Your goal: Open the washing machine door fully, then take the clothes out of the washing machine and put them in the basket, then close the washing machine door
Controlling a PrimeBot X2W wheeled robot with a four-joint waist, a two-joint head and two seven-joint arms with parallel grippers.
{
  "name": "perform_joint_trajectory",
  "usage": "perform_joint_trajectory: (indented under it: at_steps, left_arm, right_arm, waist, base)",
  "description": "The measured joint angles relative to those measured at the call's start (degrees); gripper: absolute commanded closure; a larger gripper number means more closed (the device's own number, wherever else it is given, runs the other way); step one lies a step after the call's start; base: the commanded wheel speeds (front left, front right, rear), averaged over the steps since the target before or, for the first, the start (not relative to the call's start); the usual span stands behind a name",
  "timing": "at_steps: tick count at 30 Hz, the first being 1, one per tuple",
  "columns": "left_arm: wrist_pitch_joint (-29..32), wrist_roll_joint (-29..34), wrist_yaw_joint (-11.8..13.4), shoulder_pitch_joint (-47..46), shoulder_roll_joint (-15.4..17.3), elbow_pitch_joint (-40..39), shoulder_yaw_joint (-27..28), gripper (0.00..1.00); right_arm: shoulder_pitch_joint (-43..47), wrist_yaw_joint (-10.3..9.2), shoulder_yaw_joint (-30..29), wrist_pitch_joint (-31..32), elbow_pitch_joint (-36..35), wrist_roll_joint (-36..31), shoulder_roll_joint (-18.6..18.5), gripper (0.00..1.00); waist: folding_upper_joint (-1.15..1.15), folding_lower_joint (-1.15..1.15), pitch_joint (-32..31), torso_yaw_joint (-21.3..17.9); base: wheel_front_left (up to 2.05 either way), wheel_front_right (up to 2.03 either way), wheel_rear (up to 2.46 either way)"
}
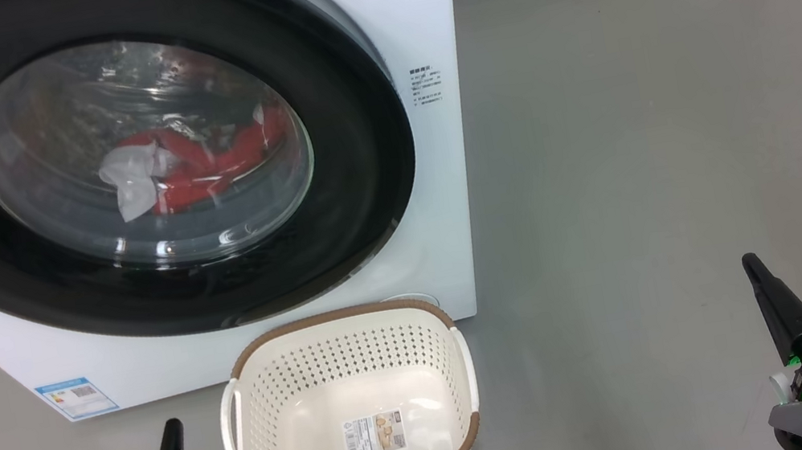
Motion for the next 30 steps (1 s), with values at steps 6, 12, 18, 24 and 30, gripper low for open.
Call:
perform_joint_trajectory:
  at_steps: [6, 12, 18, 24, 30]
  left_arm:
    - [0.0, 0.0, 0.0, 0.0, 0.0, 0.0, 0.0, 1.0]
    - [0.0, 0.0, 0.0, 0.0, 0.0, 0.0, 0.0, 1.0]
    - [0.0, 0.0, 0.0, 0.0, 0.0, 0.0, 0.0, 1.0]
    - [0.0, 0.0, 0.0, 0.0, 0.0, 0.0, 0.0, 1.0]
    - [0.0, 0.0, 0.0, 0.0, 0.0, 0.0, 0.0, 1.0]
  right_arm:
    - [0.0, 0.0, 0.0, 0.0, 0.0, 0.0, 0.0, 1.0]
    - [0.0, 0.0, 0.0, 0.0, 0.0, 0.0, 0.0, 1.0]
    - [0.0, 0.0, 0.0, 0.0, 0.0, 0.0, 0.0, 1.0]
    - [0.0, 0.0, 0.0, 0.0, 0.0, 0.0, 0.0, 1.0]
    - [0.0, 0.0, 0.0, 0.0, 0.0, 0.0, 0.0, 1.0]
  waist:
    - [0.0, 0.0, 0.0, 0.0]
    - [0.0, 0.0, 0.0, 0.0]
    - [0.0, 0.0, 0.0, 0.0]
    - [0.0, 0.0, 0.0, 0.0]
    - [0.0, 0.0, 0.0, 0.0]
  base:
    - [0.0, 0.0, 0.0]
    - [0.0, 0.0, 0.0]
    - [0.0, 0.0, 0.0]
    - [0.0, 0.0, 0.0]
    - [0.0, 0.0, 0.0]
